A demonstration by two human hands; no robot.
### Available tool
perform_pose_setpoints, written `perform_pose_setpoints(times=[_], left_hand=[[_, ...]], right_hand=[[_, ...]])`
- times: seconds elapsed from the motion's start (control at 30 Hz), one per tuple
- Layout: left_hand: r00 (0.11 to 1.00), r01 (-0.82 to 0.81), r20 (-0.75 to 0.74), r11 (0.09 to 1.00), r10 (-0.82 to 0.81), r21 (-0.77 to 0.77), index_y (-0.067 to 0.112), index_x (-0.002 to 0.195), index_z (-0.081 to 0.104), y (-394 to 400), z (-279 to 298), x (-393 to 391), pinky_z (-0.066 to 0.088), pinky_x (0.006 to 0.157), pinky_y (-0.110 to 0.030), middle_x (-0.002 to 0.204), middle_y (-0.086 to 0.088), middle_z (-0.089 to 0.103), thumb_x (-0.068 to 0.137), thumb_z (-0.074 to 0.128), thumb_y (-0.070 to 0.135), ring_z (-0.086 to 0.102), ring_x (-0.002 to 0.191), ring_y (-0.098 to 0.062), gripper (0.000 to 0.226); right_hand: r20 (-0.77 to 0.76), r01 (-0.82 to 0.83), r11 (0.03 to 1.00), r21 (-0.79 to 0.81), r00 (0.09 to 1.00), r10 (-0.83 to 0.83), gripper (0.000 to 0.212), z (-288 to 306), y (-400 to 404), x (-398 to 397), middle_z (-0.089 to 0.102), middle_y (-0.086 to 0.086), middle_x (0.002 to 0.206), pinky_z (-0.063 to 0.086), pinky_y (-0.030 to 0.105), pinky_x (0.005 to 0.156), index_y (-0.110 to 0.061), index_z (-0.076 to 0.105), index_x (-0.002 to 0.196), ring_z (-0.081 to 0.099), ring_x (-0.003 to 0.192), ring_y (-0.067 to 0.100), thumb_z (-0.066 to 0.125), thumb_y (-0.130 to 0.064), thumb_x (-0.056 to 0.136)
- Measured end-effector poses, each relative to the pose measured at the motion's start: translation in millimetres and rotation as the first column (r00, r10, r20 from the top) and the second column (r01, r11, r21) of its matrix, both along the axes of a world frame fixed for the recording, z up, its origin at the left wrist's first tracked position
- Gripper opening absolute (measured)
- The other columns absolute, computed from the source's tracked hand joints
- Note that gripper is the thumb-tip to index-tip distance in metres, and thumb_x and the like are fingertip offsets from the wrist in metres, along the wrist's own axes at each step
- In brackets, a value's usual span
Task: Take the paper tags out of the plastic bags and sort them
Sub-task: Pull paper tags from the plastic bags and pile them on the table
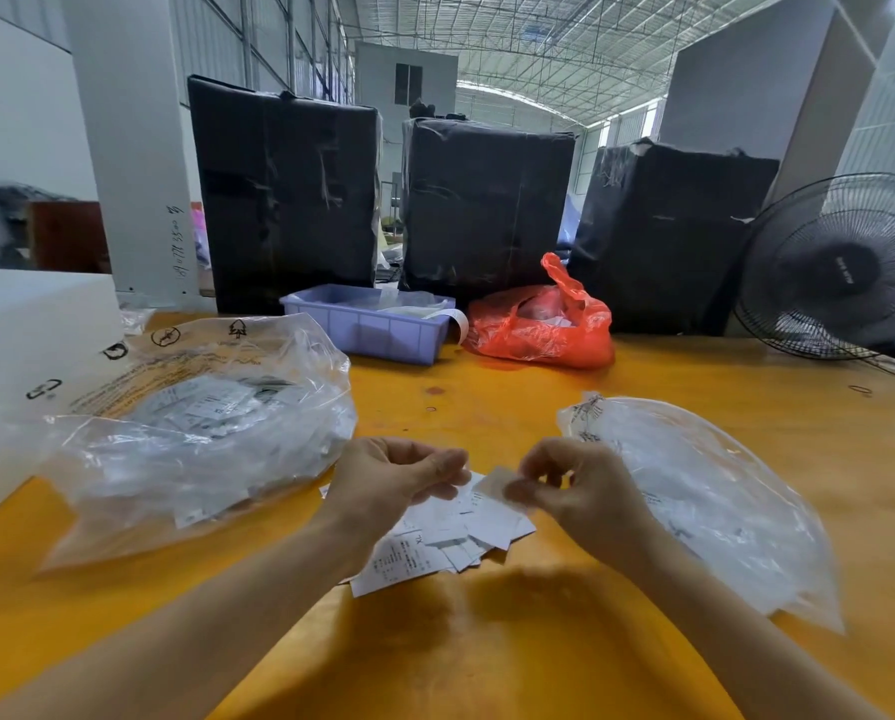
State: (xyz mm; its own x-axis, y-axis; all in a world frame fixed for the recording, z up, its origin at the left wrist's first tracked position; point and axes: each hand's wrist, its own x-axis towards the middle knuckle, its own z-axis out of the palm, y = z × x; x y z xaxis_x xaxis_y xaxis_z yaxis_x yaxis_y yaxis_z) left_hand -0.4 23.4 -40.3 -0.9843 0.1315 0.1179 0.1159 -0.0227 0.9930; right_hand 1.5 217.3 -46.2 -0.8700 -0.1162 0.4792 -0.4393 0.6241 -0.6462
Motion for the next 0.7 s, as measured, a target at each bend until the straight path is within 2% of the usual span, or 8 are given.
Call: perform_pose_setpoints(times=[0.13,0.23,0.3,0.4,0.5,0.57,0.63,0.7], left_hand=[[0.999,0.052,-0.012,0.998,-0.052,-0.018,0.012,0.071,0.075,2,0,2,0.05,0.067,-0.022,0.077,-0.006,0.075,0.062,0.073,0.032,0.067,0.063,-0.01,0.021],[0.998,0.063,-0.003,0.997,-0.063,-0.042,0.015,0.068,0.075,4,-1,4,0.048,0.065,-0.02,0.076,-0.004,0.075,0.061,0.074,0.031,0.066,0.062,-0.008,0.018],[0.999,0.045,-0.001,0.998,-0.046,-0.041,0.015,0.067,0.075,7,-1,5,0.047,0.062,-0.018,0.071,-0.002,0.074,0.057,0.075,0.032,0.063,0.059,-0.004,0.02],[0.999,-0.032,0.003,0.999,0.032,0.012,0.013,0.071,0.074,8,0,4,0.043,0.05,-0.011,0.063,0.003,0.07,0.053,0.076,0.032,0.056,0.051,0.001,0.026],[0.998,-0.044,0.049,0.992,0.038,0.118,0.009,0.08,0.066,8,0,1,0.043,0.047,-0.014,0.063,-0.001,0.07,0.061,0.074,0.027,0.054,0.049,-0.005,0.027],[0.997,-0.032,0.08,0.979,0.016,0.199,0.007,0.091,0.057,10,0,1,0.048,0.049,-0.015,0.069,-0.008,0.073,0.069,0.073,0.012,0.063,0.054,-0.007,0.027],[0.995,-0.037,0.096,0.965,0.012,0.259,0.009,0.098,0.049,12,-1,2,0.053,0.054,-0.019,0.076,-0.011,0.074,0.072,0.071,-0.002,0.07,0.066,-0.014,0.035],[0.996,-0.057,0.084,0.956,0.034,0.288,0.01,0.099,0.046,13,-2,3,0.057,0.058,-0.024,0.083,-0.013,0.072,0.075,0.067,-0.011,0.07,0.074,-0.023,0.038]], right_hand=[[0.042,0.009,0.929,-0.37,0.999,0.006,0.01,8,1,3,0.067,0.004,0.065,0.047,0.021,0.049,-0.003,0.063,0.082,0.059,0.05,0.011,0.072,-0.004,0.079],[0.172,0.02,0.797,-0.604,0.979,0.105,0.022,11,-2,6,0.07,0.01,0.084,0.053,0.021,0.054,-0.007,0.06,0.097,0.069,0.061,0.021,0.07,-0.001,0.079],[0.218,0.03,0.747,-0.664,0.964,0.155,0.022,12,-5,7,0.07,0.012,0.088,0.054,0.022,0.056,-0.006,0.06,0.099,0.071,0.066,0.024,0.069,-0.002,0.079],[0.22,0.009,0.799,-0.602,0.963,0.155,0.032,9,-10,9,0.073,0.009,0.082,0.056,0.025,0.06,-0.008,0.058,0.112,0.071,0.07,0.022,0.068,-0.005,0.082],[0.142,-0.029,0.9,-0.436,0.985,0.101,0.048,9,-14,14,0.07,0.011,0.071,0.058,0.03,0.062,-0.034,0.049,0.117,0.07,0.064,0.024,0.064,-0.001,0.085],[0.12,-0.046,0.94,-0.339,0.989,0.091,0.031,10,-18,17,0.069,0.009,0.071,0.057,0.029,0.062,-0.025,0.062,0.103,0.069,0.063,0.02,0.056,0.001,0.089],[0.176,-0.062,0.942,-0.331,0.976,0.126,0.016,11,-22,20,0.07,0.011,0.077,0.056,0.031,0.064,-0.011,0.069,0.089,0.07,0.067,0.019,0.054,-0.007,0.092],[0.273,-0.091,0.92,-0.381,0.94,0.206,0.036,11,-27,22,0.072,0.013,0.082,0.055,0.032,0.066,-0.002,0.071,0.089,0.07,0.071,0.022,0.057,-0.035,0.089]])
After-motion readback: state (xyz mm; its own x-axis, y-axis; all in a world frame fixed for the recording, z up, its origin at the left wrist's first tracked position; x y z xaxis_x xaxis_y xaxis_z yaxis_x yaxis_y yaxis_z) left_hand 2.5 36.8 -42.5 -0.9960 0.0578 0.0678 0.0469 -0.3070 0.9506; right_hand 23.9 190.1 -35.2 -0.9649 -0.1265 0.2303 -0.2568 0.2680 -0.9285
